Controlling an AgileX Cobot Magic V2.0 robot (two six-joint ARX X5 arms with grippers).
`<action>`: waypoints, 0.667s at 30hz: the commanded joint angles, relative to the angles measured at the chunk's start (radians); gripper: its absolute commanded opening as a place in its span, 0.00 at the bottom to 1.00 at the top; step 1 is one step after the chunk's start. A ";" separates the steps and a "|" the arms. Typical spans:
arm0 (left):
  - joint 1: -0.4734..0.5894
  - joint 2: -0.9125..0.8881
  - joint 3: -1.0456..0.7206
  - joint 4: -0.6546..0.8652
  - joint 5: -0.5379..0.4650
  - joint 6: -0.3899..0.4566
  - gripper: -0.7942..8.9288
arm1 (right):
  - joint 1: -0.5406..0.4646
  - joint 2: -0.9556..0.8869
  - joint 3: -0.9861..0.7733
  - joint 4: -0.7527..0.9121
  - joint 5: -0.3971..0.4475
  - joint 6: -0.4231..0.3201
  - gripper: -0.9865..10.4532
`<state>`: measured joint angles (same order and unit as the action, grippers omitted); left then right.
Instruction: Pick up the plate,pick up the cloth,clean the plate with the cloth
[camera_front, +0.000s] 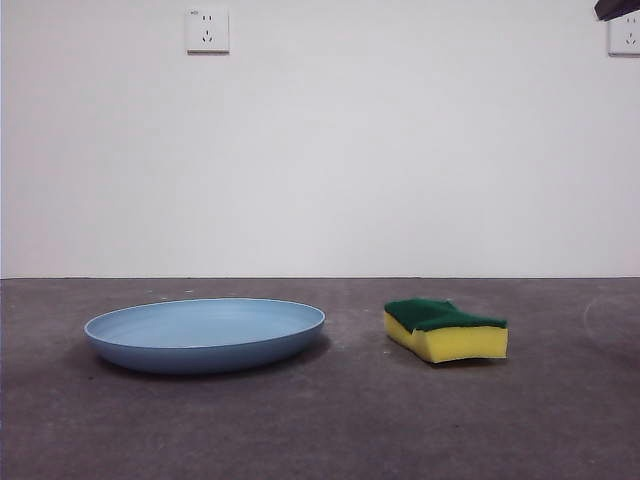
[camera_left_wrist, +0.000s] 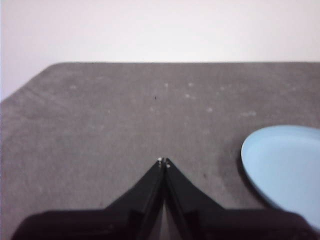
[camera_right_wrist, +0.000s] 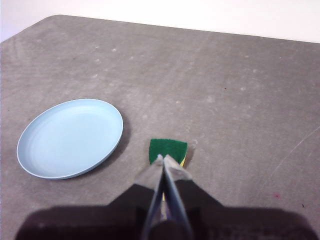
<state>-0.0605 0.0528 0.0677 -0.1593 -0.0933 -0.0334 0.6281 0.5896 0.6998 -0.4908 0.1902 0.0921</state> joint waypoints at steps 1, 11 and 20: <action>0.006 -0.040 -0.040 0.008 0.027 0.008 0.08 | 0.000 -0.001 -0.003 0.006 -0.001 0.004 0.09; 0.009 -0.049 -0.055 -0.045 0.046 0.004 0.08 | 0.000 -0.001 -0.003 0.005 -0.001 0.004 0.09; 0.009 -0.049 -0.055 -0.045 0.045 0.004 0.08 | 0.000 -0.001 -0.003 0.005 -0.001 0.004 0.09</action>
<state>-0.0551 0.0048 0.0227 -0.1989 -0.0486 -0.0338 0.6281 0.5896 0.6998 -0.4927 0.1905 0.0921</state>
